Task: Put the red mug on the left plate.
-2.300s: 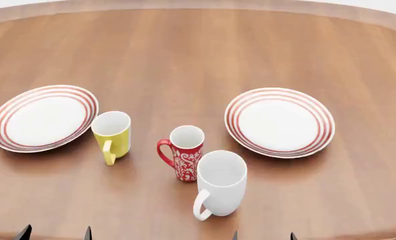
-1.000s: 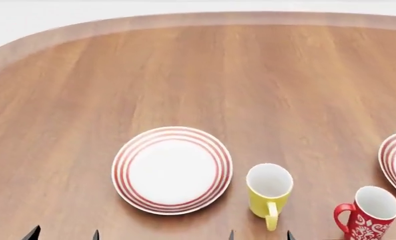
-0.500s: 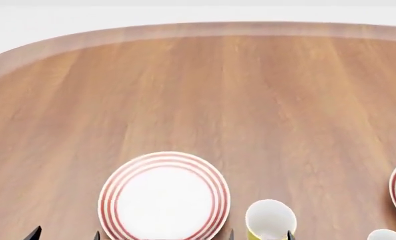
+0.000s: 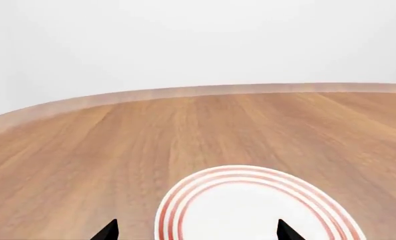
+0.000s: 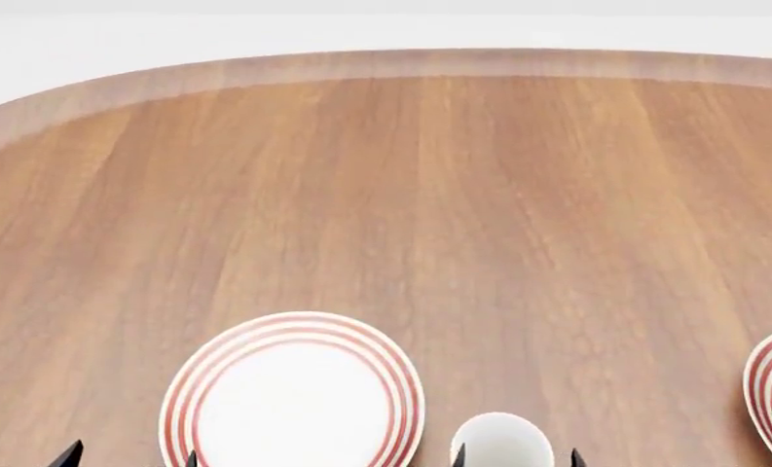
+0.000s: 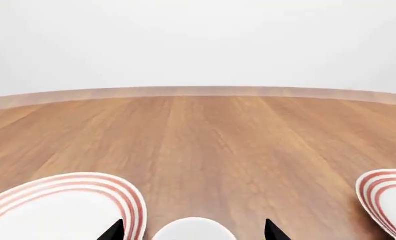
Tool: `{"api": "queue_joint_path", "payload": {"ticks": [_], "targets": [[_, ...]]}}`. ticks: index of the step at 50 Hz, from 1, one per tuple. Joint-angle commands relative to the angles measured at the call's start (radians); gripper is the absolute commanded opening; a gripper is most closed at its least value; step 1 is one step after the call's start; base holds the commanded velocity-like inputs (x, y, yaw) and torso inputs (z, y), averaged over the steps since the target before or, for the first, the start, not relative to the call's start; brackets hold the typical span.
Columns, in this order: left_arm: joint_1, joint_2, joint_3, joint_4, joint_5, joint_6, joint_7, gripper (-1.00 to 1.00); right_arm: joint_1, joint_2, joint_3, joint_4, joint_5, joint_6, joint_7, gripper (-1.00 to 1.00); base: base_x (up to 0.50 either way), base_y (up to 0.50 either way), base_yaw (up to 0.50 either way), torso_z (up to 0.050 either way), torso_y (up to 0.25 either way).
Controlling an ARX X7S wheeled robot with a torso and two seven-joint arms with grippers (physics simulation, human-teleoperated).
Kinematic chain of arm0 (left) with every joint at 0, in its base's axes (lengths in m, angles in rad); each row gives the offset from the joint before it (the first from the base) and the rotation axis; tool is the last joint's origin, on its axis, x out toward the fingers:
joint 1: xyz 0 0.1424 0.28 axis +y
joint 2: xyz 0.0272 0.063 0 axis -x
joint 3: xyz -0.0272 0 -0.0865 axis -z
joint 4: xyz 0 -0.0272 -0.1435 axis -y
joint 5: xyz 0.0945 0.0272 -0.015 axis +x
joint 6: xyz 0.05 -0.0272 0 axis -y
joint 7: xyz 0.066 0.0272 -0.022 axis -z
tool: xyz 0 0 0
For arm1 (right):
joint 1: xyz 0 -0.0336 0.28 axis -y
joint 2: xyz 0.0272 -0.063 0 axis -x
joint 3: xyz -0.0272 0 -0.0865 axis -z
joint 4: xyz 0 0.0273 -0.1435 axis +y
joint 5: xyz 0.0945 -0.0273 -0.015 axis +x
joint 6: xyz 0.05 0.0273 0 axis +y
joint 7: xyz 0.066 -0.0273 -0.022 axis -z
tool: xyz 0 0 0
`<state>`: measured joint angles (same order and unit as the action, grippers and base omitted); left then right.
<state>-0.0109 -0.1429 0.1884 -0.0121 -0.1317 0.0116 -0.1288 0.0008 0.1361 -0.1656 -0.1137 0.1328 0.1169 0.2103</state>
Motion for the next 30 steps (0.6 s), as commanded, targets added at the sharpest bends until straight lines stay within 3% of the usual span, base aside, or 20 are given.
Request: {"api": "queue_joint_path", "payload": {"ticks": [1, 18, 30], "targets": [[-0.004, -0.006, 0.007, -0.007, -0.009, 0.003, -0.006, 1.00, 0.016, -0.011, 0.021, -0.191, 0.031, 0.283, 0.095, 1.00, 0.00, 0.00, 0.00, 0.000, 0.000], [-0.005, -0.016, 0.019, -0.008, -0.020, 0.004, -0.016, 1.00, 0.076, -0.111, 0.158, -0.523, 0.138, 0.755, 0.363, 1.00, 0.00, 0.00, 0.00, 0.000, 0.000], [-0.008, -0.021, 0.028, -0.017, -0.023, 0.012, -0.022, 1.00, 0.074, -0.123, 0.235, -0.588, 0.352, 0.822, 0.606, 1.00, 0.00, 0.00, 0.00, 0.000, 0.000]]}}
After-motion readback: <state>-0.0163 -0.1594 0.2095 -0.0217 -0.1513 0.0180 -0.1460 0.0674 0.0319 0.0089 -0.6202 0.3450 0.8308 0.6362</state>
